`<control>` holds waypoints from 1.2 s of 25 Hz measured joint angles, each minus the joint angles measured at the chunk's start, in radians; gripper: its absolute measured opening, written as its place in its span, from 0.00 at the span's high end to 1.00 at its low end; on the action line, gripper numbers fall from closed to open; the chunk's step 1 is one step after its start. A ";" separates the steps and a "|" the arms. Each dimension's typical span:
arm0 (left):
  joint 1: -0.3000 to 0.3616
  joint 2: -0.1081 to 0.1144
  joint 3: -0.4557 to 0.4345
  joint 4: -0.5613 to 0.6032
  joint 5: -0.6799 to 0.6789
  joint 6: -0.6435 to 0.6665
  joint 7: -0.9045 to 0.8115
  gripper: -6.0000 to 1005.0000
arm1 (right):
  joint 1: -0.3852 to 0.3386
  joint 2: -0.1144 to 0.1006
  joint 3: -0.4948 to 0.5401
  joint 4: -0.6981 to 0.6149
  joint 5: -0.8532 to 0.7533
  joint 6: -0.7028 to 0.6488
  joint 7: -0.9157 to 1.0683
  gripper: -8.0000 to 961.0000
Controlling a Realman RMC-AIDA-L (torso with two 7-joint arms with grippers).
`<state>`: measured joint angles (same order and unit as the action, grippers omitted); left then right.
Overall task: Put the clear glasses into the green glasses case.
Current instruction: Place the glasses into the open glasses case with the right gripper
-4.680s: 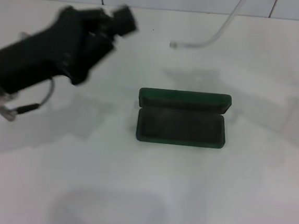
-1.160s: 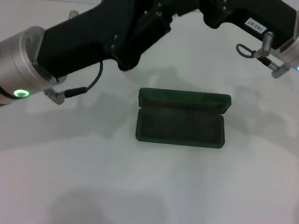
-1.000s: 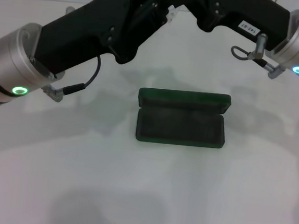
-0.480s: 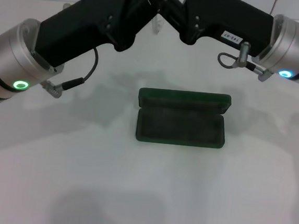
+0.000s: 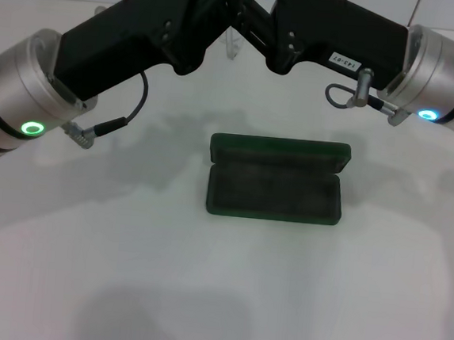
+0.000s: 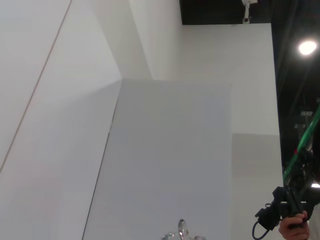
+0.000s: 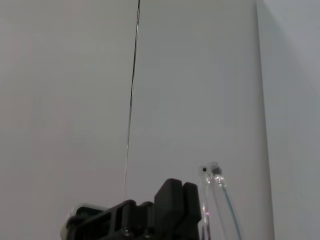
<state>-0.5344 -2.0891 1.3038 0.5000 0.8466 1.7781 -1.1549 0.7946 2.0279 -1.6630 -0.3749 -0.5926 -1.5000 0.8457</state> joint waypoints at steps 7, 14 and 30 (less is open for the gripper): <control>0.003 0.000 0.000 0.000 0.001 -0.003 0.000 0.95 | 0.000 0.000 -0.001 0.000 0.002 0.000 -0.001 0.87; 0.007 0.005 0.007 0.000 0.010 0.002 -0.011 0.95 | -0.011 0.000 0.008 0.000 0.011 0.000 -0.013 0.87; 0.118 0.137 -0.003 0.001 0.079 0.068 -0.013 0.95 | -0.132 -0.095 0.063 -0.260 -0.059 0.016 0.158 0.87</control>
<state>-0.4169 -1.9517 1.3005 0.5008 0.9253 1.8460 -1.1683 0.6622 1.9329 -1.5999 -0.6345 -0.6518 -1.4839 1.0032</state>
